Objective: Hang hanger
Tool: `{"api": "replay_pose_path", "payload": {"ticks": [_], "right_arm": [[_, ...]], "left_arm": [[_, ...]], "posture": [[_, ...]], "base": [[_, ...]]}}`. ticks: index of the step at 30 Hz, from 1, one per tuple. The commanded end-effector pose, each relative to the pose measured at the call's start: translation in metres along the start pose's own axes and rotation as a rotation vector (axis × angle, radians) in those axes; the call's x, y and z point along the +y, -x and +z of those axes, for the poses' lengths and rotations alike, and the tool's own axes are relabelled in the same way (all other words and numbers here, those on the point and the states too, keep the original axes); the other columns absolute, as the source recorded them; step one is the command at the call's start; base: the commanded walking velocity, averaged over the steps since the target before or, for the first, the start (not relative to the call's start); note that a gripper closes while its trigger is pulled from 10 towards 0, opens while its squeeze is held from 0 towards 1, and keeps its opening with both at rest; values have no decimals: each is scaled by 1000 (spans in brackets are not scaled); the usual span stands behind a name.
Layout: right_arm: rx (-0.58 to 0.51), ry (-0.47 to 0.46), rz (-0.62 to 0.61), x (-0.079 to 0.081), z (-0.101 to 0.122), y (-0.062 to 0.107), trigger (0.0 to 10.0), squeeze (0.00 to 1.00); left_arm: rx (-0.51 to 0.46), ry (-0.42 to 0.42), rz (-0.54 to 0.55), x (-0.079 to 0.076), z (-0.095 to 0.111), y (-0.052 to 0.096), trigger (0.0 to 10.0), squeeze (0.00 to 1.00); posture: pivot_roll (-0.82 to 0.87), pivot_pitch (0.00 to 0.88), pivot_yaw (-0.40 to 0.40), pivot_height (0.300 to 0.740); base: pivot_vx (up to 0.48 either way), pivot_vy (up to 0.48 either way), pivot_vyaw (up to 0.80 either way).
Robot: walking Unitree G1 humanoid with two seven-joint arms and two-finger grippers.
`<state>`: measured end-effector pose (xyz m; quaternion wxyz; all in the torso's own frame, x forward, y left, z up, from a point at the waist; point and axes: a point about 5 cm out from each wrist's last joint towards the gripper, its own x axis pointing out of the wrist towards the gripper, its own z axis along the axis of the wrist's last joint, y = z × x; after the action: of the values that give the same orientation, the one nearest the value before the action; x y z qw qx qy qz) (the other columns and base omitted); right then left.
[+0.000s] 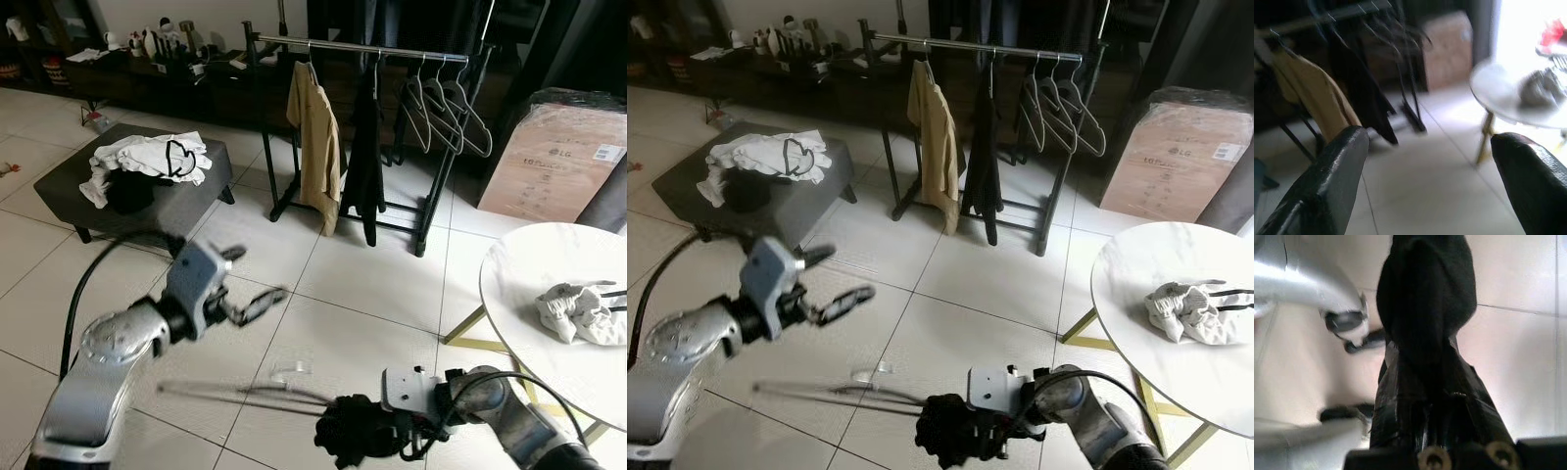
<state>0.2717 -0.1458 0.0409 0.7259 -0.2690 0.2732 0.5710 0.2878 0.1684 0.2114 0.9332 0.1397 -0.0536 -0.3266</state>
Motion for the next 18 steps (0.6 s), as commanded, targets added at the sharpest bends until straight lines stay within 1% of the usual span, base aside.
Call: {"api": "replay_pose_path", "payload": {"ticks": [1,2,6,7,10,11,12,13,15,17,18], "right_arm": [[-24,-45,4,2,0,1,0,0],[-30,-65,11,3,-1,0,0,0],[-50,-133,14,5,-3,0,0,0],[-61,-144,13,5,-2,1,0,0],[-73,-190,-27,1,-2,1,0,0],[-84,-210,-50,-2,-2,1,0,0],[-118,-269,-111,-8,0,0,0,0],[-152,-322,-156,-14,3,1,0,0],[-187,-377,-198,-19,6,1,0,0],[-258,-453,-272,-28,13,3,0,0],[-279,-476,-298,-31,15,4,0,0]], "left_arm": [[-24,10,15,2,4,3,10000,1000],[-15,-7,15,1,3,2,10000,1000],[-4,-1,13,-3,-2,2,10000,1000],[-8,-1,18,-3,-2,2,10000,1000],[-50,11,77,0,4,-1,10000,1000],[-67,14,107,2,6,-2,10000,1000],[-91,25,148,6,9,-3,10000,1000],[-99,31,160,7,10,-3,10000,1000],[-104,35,168,7,11,-3,10000,1000],[-99,54,172,5,9,-4,10000,1000],[-96,55,173,4,7,-4,10000,1000]], "posture": [[-11,111,1,740],[-10,111,1,740],[-14,112,1,740],[-14,112,1,740],[-12,112,0,740],[-12,112,0,740],[-9,111,0,740],[-9,110,1,740],[-9,110,2,740],[-10,110,4,740],[-10,110,4,740]], "base": [[0,0,0],[0,0,0],[0,0,0],[0,0,0],[0,0,0],[0,0,0],[0,0,0],[0,0,0],[0,0,0],[0,0,0],[0,0,0]]}}
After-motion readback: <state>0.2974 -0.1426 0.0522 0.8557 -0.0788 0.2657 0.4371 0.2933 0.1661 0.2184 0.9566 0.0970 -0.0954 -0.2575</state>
